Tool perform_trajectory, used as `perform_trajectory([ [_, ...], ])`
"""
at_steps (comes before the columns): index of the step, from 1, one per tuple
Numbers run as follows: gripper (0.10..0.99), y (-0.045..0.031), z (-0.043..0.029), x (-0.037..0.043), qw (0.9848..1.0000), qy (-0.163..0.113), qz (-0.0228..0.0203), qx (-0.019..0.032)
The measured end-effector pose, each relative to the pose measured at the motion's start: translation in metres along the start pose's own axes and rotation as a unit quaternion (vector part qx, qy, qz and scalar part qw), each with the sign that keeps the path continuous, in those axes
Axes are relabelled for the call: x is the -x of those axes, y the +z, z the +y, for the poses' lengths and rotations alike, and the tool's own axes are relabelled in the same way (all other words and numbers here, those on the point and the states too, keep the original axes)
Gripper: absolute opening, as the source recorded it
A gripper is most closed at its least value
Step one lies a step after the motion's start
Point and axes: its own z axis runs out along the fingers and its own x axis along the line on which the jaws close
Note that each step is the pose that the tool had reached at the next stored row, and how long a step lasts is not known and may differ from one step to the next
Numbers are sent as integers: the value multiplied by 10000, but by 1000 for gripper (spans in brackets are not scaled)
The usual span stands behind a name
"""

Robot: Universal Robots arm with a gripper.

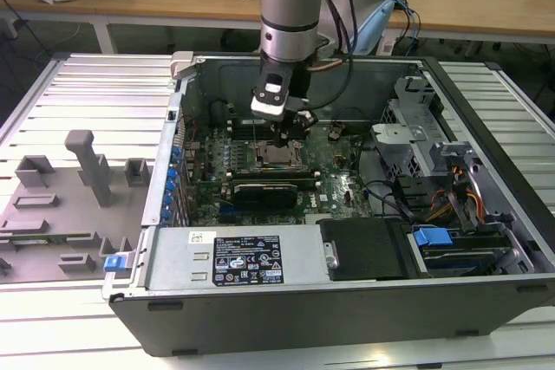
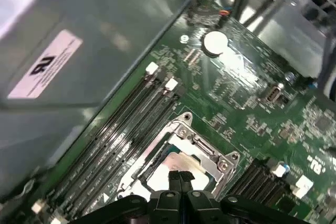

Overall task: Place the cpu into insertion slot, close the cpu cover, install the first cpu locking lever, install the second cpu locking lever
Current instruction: 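Close the cpu cover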

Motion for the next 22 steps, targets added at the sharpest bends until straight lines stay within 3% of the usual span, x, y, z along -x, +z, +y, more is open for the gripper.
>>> perform_trajectory([
  [3, 106, 3, 0, 0, 9995, -322, 4, 4],
  [7, 106, 6, 0, 0, 9975, -705, 9, 9],
  [10, 106, 10, 0, 0, 9931, -1169, 15, 16],
  [13, 106, 13, 0, 0, 9893, -1461, 19, 19],
  [15, 106, 15, 0, 0, 9858, -1682, 22, 22],
  [18, 106, 17, 0, 0, 9791, -2032, 26, 27],
  [19, 106, 19, 0, 0, 9760, -2176, 28, 29],
  [20, 106, 20, 0, 0, 9739, -2269, 29, 30],
  [22, 106, 22, 0, 0, 9673, -2536, 32, 34],
])
